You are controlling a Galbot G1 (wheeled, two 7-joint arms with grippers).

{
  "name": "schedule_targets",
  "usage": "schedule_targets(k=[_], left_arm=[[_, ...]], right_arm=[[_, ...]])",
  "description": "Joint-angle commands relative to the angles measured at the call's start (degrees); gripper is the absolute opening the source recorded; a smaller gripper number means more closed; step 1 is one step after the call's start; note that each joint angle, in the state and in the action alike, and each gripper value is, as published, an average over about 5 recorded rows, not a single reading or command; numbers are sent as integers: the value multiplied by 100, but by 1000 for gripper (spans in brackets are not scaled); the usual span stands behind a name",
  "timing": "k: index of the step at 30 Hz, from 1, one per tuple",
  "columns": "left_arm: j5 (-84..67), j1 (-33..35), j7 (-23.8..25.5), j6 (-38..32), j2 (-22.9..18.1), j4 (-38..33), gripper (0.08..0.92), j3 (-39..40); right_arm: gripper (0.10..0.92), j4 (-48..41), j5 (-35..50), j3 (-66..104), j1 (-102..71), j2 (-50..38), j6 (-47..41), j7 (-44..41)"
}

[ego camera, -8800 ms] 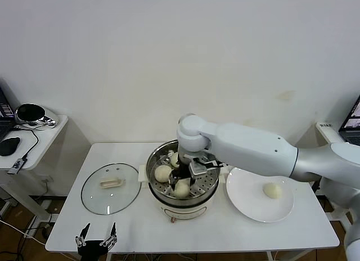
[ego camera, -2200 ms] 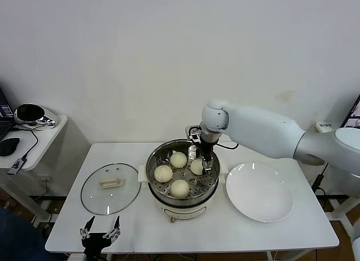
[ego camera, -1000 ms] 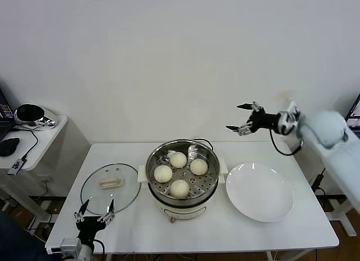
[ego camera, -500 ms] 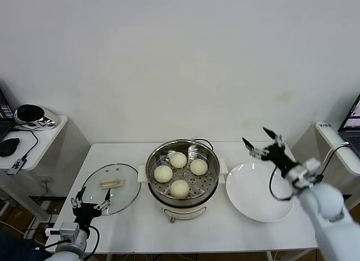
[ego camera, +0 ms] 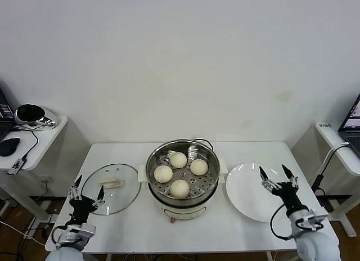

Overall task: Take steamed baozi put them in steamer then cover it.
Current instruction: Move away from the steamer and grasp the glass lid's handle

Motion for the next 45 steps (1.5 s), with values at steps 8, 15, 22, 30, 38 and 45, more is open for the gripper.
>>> schedule_targets(k=[8,15,22,30,38,45], left_arm=[[3405,-744,-299,423,222,1178,823,910],[3293,-1231,-265,847,128,1617,823,1044],[3281,-1580,-125,1233,-46,1950,823,1179],[3313,-1795,-148,1295,-133,2257,823,1223],[3392,-1868,-80,1340,-125,2361,823,1233],[3407,-1964,-95,1360,-155,2482,823,1269]], right_arm=[[823,114,-76,218,-532,361,192,225],[823,157,-70,234,-568,368,169,243],[823,69,-99,261,-461,398,171,329],[823,-21,-163,247,-418,396,215,391],[823,-56,-158,239,-394,377,217,399],[823,-68,-160,244,-426,377,246,400]])
